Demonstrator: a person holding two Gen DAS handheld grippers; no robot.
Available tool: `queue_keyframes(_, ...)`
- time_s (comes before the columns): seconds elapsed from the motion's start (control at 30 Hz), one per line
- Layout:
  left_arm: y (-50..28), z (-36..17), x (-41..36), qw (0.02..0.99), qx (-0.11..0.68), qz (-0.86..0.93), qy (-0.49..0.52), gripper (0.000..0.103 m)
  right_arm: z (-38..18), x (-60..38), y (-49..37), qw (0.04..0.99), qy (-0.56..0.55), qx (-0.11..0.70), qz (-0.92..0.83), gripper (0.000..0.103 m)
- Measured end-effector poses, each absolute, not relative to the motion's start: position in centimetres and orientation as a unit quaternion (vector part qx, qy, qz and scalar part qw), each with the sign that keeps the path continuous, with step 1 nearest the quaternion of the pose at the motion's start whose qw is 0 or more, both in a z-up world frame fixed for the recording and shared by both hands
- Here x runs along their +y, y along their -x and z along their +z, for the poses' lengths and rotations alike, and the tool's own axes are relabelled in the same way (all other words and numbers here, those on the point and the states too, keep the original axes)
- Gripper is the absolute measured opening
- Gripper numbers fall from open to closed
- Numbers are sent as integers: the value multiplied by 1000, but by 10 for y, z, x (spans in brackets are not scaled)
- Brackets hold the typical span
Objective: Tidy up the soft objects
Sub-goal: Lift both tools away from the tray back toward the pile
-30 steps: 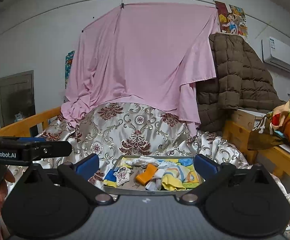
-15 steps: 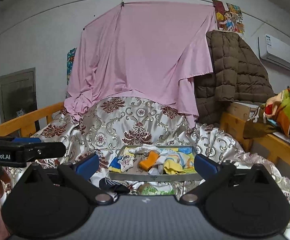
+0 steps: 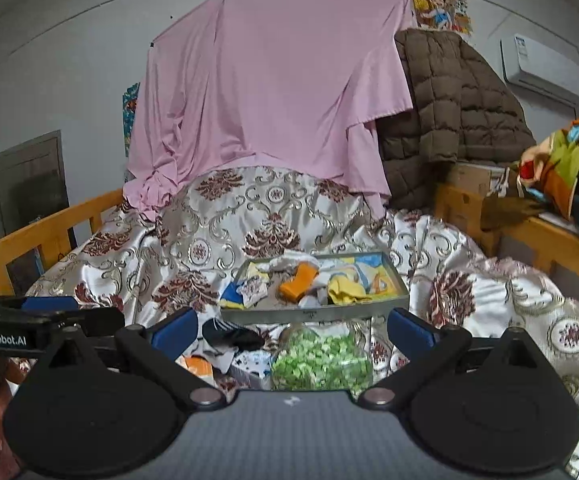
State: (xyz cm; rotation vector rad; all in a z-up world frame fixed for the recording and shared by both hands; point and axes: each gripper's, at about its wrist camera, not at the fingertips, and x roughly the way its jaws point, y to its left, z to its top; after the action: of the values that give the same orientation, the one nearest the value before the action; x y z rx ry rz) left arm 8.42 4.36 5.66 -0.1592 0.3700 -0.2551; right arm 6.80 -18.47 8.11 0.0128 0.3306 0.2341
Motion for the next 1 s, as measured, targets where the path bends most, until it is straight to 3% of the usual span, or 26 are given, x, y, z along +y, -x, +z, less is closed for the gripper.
queue_keyframes(1.0,-123,-15,52,950,278,-103,97,102,-11,-193,-115,958,-32,269,93,103)
